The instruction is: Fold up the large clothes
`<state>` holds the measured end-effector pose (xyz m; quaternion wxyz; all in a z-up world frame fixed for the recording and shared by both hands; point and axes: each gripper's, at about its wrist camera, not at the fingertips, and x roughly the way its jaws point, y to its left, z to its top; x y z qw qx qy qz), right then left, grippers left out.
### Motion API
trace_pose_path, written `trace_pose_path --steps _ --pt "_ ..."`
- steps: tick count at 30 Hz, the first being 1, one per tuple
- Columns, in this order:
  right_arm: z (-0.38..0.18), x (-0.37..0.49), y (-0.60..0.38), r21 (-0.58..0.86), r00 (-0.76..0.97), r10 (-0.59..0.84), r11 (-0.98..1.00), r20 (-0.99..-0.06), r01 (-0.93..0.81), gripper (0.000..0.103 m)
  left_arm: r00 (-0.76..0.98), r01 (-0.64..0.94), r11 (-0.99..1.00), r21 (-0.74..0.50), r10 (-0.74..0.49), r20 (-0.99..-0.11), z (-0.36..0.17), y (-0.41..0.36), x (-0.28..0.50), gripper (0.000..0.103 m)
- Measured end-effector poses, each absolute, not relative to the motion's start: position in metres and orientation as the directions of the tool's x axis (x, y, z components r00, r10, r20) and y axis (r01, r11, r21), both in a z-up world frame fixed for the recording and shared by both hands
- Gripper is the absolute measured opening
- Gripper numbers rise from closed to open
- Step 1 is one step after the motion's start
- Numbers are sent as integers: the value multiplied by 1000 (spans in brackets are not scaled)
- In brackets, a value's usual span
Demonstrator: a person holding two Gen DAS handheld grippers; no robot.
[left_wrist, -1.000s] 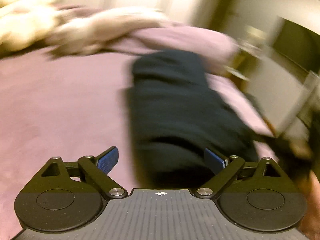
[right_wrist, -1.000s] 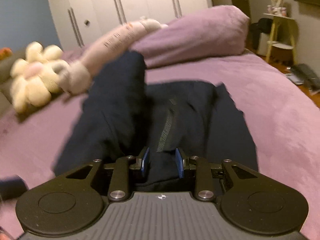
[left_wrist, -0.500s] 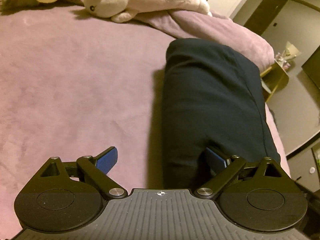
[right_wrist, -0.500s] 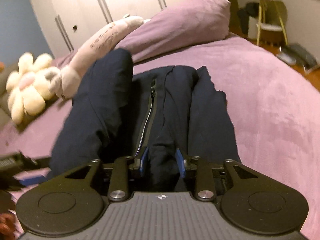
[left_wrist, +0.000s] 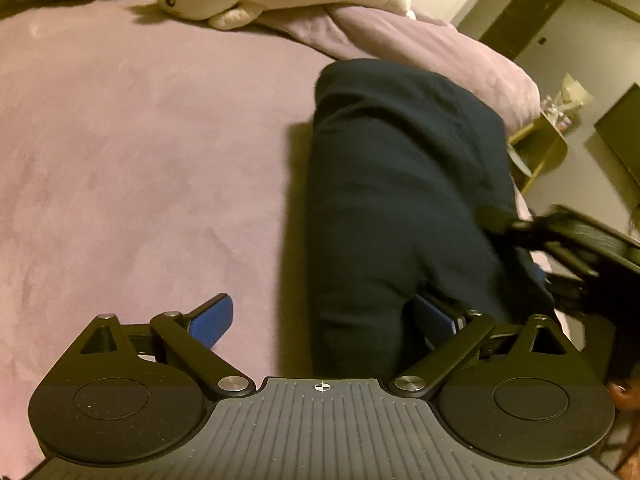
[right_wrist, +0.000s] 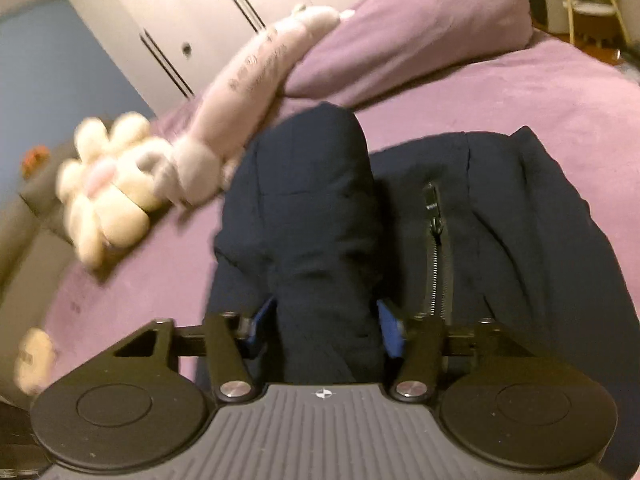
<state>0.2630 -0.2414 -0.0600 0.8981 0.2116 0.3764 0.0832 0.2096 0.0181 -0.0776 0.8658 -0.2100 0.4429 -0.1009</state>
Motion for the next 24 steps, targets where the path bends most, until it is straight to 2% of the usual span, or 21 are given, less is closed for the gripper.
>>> trace_pose_path --steps 2,4,5,9,13,16,19,20,22,24 --pt "-59 259 -232 382 726 273 924 -632 -14 32 591 -3 889 -457 -367 -718 -75 21 210 99" --pt "-47 247 -220 257 762 187 966 -620 -29 28 603 -14 888 -460 -359 -712 -70 24 207 99" --pt "-36 232 -218 178 795 123 984 -594 -19 27 612 -13 889 -458 -356 -707 -67 24 206 99" --pt "-36 216 -230 141 806 62 990 -588 27 26 630 28 899 -438 -356 -690 -58 17 205 99" --pt "-71 213 -253 159 781 13 981 -625 110 28 585 76 873 -482 -431 -687 -68 0 209 99" --pt "-78 215 -258 205 795 43 973 -605 103 36 535 87 831 -549 -504 -678 -81 -8 218 100" --pt "-63 202 -276 320 816 115 943 -566 89 55 509 67 813 -578 -526 -681 -87 -9 224 100" --pt "-54 190 -283 305 830 85 946 -551 106 68 519 77 819 -568 -519 -679 -86 -9 224 100" --pt "-51 186 -286 291 834 61 949 -548 122 79 527 101 830 -548 -512 -678 -84 -13 223 100" --pt "-52 185 -295 301 829 55 943 -557 140 79 524 98 827 -554 -516 -678 -86 -17 223 100"
